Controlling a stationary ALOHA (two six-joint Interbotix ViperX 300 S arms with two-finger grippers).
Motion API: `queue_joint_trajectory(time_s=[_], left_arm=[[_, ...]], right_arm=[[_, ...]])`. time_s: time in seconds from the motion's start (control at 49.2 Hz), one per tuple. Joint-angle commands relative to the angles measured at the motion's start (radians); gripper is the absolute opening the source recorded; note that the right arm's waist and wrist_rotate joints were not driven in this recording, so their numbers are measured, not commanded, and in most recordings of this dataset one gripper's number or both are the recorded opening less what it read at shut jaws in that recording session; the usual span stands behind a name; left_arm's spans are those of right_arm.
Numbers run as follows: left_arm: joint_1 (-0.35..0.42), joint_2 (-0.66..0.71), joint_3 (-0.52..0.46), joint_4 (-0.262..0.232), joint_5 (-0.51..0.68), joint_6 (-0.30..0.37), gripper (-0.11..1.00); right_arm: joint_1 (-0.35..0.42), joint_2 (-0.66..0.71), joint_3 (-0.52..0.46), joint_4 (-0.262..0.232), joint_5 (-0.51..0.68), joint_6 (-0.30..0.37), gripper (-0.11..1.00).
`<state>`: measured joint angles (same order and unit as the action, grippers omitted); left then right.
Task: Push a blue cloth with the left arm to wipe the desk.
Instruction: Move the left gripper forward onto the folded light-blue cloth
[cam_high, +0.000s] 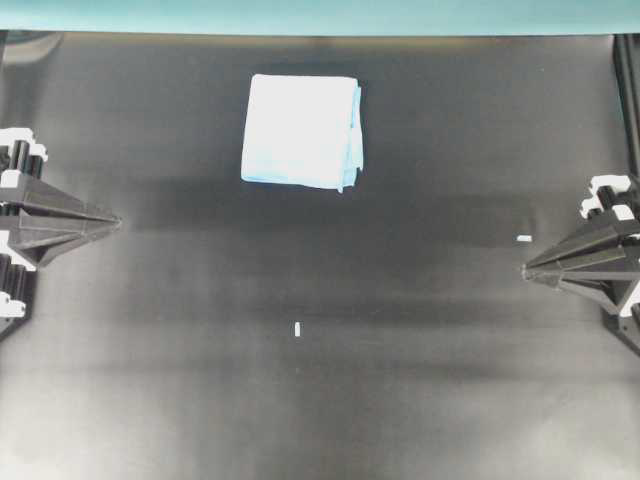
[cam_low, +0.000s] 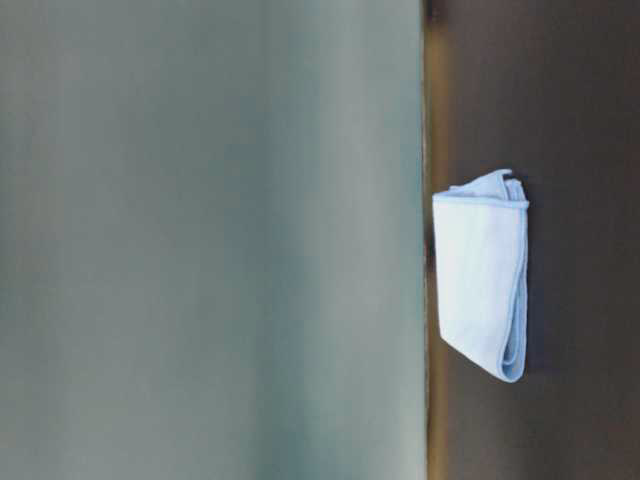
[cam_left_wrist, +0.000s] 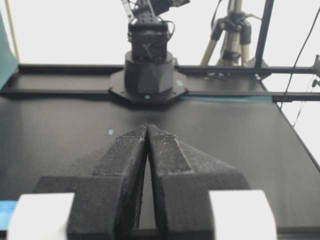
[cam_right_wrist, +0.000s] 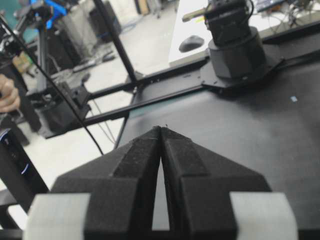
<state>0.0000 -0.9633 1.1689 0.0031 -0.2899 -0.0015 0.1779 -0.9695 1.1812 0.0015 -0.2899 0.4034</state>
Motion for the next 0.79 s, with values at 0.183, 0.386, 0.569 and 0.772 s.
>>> queue_joint_trajectory(time_s=[0.183,0.386,0.569,0.772], left_arm=[[0.058,0.202,-0.083,0.04,-0.028,-0.008,0.0],[0.178,0.428,-0.192,0.04,-0.028,-0.011,0.0],[0.276,0.65,-0.318,0.04,-0.02,-0.012,0.01],[0.359,0.888,-0.454,0.04,-0.011,-0.012,0.06]], right_arm=[[0.0,0.014,-0.023,0.0,0.044,0.0,0.0],[0.0,0.015,-0.023,0.0,0.084,0.0,0.0],[0.0,0.015,-0.02,0.002,0.101,0.0,0.0],[0.0,0.014,-0.02,0.0,0.124,0.0,0.0]])
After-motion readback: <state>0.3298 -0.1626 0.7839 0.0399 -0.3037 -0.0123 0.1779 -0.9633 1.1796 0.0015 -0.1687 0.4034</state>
